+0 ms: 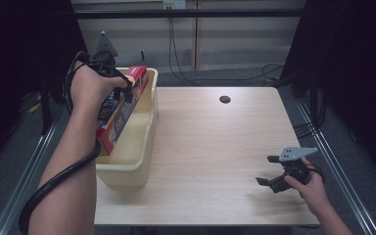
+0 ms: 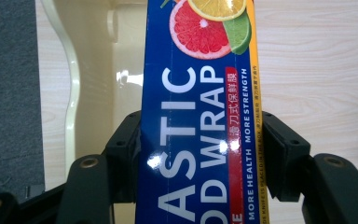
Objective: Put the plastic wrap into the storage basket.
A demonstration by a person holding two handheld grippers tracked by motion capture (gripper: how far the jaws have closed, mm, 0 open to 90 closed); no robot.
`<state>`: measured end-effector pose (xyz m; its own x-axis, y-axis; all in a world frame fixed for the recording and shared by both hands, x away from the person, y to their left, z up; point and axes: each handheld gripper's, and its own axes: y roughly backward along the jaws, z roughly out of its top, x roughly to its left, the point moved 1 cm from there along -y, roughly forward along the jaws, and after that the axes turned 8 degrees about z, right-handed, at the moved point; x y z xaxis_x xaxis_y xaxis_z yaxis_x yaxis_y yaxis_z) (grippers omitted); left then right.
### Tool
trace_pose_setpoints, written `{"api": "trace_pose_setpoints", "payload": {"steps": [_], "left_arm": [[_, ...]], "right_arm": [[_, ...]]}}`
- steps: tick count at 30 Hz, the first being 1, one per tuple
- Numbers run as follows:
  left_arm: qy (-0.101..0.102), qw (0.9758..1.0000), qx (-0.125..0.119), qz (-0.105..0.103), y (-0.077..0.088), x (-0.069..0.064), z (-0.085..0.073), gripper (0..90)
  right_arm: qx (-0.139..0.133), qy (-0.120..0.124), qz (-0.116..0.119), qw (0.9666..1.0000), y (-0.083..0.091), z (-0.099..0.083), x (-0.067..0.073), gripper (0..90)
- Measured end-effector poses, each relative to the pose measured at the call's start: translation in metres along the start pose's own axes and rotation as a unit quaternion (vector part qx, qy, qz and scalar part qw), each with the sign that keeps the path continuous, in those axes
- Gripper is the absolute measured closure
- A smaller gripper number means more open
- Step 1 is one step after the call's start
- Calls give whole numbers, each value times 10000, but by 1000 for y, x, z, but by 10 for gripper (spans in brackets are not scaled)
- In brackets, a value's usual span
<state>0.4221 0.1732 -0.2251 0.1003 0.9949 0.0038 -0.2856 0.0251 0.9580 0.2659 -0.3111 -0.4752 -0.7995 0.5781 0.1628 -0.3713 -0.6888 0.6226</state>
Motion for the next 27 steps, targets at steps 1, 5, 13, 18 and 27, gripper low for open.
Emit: {"api": "trace_pose_setpoints", "payload": {"steps": [1, 5, 13, 18, 27], "left_arm": [[0, 10000, 0, 0, 0, 0, 0, 407], [203, 9998, 73, -26, -6, 2, -2, 407], [244, 9996, 148, 57, -15, 6, -5, 406], [335, 9991, 252, 1, -21, 7, -8, 406], [325, 9990, 307, 4, -32, 6, -10, 406]], "right_arm": [[-6, 3, 12, 10000, 0, 0, 0, 34], [-5, 11, 7, 10000, 0, 0, 0, 35], [-5, 11, -1, 10000, 0, 0, 0, 35], [-14, 17, 14, 10000, 0, 0, 0, 34], [-24, 14, 31, 10000, 0, 0, 1, 34]]}}
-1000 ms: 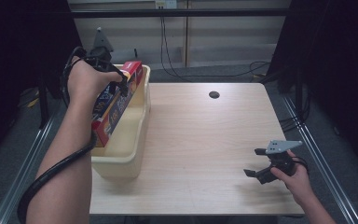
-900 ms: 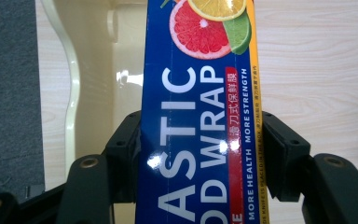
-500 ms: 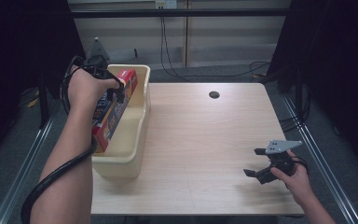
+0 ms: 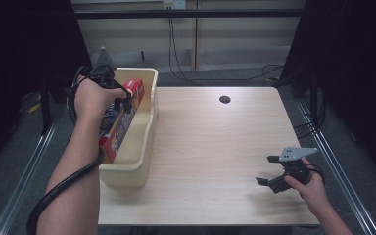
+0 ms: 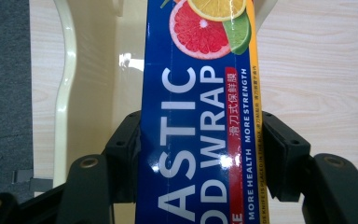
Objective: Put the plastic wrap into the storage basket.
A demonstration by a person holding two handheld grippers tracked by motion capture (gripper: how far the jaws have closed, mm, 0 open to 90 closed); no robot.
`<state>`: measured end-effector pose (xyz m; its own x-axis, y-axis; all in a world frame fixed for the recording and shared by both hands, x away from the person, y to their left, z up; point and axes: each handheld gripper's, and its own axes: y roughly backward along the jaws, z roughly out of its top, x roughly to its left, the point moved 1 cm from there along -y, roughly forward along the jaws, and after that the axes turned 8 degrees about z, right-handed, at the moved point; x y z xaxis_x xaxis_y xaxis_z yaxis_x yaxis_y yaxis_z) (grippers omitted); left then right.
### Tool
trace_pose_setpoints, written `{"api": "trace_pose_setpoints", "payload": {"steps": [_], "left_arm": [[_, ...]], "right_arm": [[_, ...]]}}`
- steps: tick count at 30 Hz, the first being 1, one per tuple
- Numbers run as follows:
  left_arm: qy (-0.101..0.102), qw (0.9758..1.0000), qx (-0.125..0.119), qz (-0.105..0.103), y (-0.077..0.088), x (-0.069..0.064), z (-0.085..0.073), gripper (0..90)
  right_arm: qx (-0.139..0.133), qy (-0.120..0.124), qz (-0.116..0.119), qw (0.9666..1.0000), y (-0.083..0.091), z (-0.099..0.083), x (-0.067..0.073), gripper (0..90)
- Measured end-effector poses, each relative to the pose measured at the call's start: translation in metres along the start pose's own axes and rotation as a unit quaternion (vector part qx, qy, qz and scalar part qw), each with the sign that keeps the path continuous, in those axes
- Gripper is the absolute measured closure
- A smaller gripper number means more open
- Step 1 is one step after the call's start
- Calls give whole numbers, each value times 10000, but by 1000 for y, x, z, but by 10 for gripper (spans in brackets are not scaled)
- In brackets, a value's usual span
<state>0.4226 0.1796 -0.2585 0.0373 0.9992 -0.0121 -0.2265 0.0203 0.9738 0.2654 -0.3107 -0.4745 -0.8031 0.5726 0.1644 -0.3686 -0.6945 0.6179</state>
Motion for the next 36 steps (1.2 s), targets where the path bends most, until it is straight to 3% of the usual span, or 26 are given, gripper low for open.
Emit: {"api": "trace_pose_setpoints", "payload": {"steps": [9, 36], "left_arm": [[10, 9999, 148, -33, -12, -2, -2, 406], [3, 9996, 274, -45, -39, -3, -5, 406]], "right_arm": [[10, 11, -5, 10000, -1, 0, 0, 34], [7, 11, -18, 10000, -1, 0, 0, 35]]}}
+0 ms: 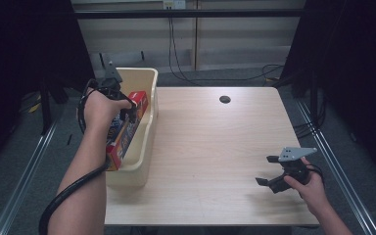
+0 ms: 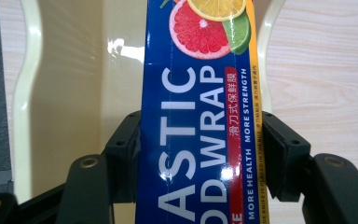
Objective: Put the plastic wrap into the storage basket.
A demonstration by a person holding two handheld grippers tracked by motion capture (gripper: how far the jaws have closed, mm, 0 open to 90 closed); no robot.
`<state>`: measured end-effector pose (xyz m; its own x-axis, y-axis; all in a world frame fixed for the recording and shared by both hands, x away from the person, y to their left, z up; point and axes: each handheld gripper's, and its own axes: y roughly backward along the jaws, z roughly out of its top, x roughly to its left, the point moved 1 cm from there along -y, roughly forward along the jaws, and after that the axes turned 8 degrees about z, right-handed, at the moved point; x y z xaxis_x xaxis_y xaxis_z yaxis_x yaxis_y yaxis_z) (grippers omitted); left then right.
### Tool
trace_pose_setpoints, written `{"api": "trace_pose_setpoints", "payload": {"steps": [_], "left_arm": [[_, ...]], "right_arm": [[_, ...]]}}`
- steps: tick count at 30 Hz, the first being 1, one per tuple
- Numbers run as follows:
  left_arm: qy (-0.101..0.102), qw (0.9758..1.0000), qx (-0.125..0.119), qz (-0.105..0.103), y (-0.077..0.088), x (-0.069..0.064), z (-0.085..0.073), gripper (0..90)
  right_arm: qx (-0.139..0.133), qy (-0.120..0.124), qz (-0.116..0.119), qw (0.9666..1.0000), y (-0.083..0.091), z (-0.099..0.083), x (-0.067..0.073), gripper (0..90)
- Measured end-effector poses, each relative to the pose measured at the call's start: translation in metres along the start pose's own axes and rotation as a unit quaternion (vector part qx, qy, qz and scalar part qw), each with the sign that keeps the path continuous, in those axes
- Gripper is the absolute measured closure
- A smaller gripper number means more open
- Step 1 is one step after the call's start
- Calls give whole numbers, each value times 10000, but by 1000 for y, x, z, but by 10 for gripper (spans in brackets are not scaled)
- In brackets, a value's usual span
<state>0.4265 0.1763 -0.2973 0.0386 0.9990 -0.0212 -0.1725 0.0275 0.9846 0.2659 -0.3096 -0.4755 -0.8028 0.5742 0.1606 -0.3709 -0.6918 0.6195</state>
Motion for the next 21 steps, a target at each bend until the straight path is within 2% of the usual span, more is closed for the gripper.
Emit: {"api": "trace_pose_setpoints", "payload": {"steps": [11, 17, 21], "left_arm": [[-47, 9999, 83, -71, -12, -4, 0, 405], [-129, 9998, 149, -31, -15, -5, 1, 405], [-91, 9998, 152, -51, -16, -5, 2, 405]], "right_arm": [[23, 6, -13, 10000, 0, 0, 0, 34], [23, 9, -15, 10000, 0, 0, 0, 35], [39, 5, -7, 10000, 0, -1, 1, 35]]}}
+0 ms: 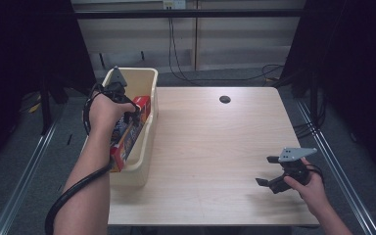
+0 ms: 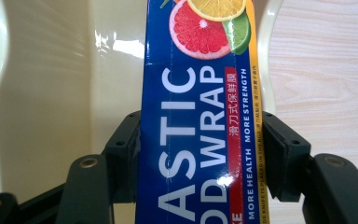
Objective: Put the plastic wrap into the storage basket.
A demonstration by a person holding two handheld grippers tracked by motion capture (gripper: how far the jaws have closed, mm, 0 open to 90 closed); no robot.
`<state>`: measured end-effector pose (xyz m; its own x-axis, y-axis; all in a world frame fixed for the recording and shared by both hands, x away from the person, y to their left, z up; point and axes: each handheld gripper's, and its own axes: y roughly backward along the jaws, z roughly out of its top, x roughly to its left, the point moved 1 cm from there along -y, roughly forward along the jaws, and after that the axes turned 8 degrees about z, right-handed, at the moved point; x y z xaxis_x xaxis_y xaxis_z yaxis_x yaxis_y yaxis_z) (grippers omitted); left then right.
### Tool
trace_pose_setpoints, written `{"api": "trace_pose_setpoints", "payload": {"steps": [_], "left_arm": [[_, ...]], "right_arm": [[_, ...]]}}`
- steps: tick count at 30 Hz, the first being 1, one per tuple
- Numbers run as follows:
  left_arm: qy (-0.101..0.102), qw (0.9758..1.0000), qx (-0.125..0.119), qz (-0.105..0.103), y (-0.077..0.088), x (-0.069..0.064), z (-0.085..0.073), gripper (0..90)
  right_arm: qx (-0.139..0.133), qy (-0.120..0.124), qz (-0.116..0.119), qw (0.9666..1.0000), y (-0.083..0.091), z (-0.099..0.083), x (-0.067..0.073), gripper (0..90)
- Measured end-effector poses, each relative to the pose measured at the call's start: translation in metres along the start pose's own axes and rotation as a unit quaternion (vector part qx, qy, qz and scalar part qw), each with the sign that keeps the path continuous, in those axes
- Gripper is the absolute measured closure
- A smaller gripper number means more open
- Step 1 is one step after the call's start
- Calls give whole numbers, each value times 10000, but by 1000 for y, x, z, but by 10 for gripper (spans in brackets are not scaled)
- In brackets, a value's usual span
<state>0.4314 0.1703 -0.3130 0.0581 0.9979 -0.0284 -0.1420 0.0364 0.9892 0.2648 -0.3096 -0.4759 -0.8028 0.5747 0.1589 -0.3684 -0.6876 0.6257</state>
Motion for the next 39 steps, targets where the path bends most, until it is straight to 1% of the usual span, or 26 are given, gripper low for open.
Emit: {"api": "trace_pose_setpoints", "payload": {"steps": [2, 4, 5, 6, 9, 10, 11, 12, 14, 15, 19, 20, 22, 24, 29, 30, 31, 32, 38, 39], "left_arm": [[21, 10000, 25, -36, -1, -1, 0, 404], [-11, 10000, -5, -39, -3, -1, 0, 405], [7, 10000, 11, -72, -3, -2, 0, 404], [-24, 10000, 26, -80, -3, -1, 0, 404], [10, 10000, 21, -75, -7, -1, -1, 404], [-40, 10000, 41, -54, -8, 1, -2, 404], [-40, 10000, 41, -54, -8, 1, -2, 404], [-1, 10000, 62, -69, -11, 1, -2, 404], [-27, 9999, 86, -71, -12, 2, -2, 404], [22, 9999, 70, -73, -14, 3, -3, 404], [4, 9999, 70, -73, -16, 4, -3, 404], [12, 9999, 103, -111, -17, 4, -3, 404], [27, 9999, 101, -94, -18, 4, -4, 404], [22, 9999, 119, -121, -20, 4, -4, 404], [35, 9999, 122, -84, -22, 4, -4, 404], [28, 10000, 73, -50, -24, 3, -4, 403], [28, 10000, 73, -50, -24, 3, -4, 403], [30, 9999, 112, -95, -24, 3, -4, 403], [23, 9998, 174, -123, -27, 3, -5, 403], [21, 9998, 190, -104, -27, 3, -6, 403]], "right_arm": [[10, -3, -2, 10000, 0, -1, 0, 35], [-9, -9, -15, 10000, 0, -1, -1, 35], [7, -14, -32, 10000, 0, -1, -1, 34], [22, -14, -10, 10000, 0, -1, -1, 34], [36, 0, 12, 10000, -1, -1, 0, 35], [28, -3, 15, 10000, -2, -1, 0, 35], [28, -3, 15, 10000, -2, -1, 0, 35], [27, -2, -8, 10000, -2, -1, 0, 35], [17, -2, -13, 10000, -1, -1, 0, 35], [20, -3, -19, 10000, -1, -1, 0, 35], [30, -10, 3, 10000, -1, -1, 0, 35], [39, -12, -3, 10000, -2, -1, 0, 35], [54, -9, -3, 10000, -2, -1, 0, 35], [51, -15, -4, 10000, -2, -1, 0, 35], [34, 7, -28, 10000, -1, -1, 0, 35], [27, 6, -28, 10000, -1, -1, 0, 35], [27, 6, -28, 10000, -1, -1, 0, 35], [46, -13, 0, 10000, -2, -1, 1, 35], [31, -3, -12, 10000, -2, -1, 0, 35], [29, 3, -15, 10000, -2, -1, 0, 35]]}}
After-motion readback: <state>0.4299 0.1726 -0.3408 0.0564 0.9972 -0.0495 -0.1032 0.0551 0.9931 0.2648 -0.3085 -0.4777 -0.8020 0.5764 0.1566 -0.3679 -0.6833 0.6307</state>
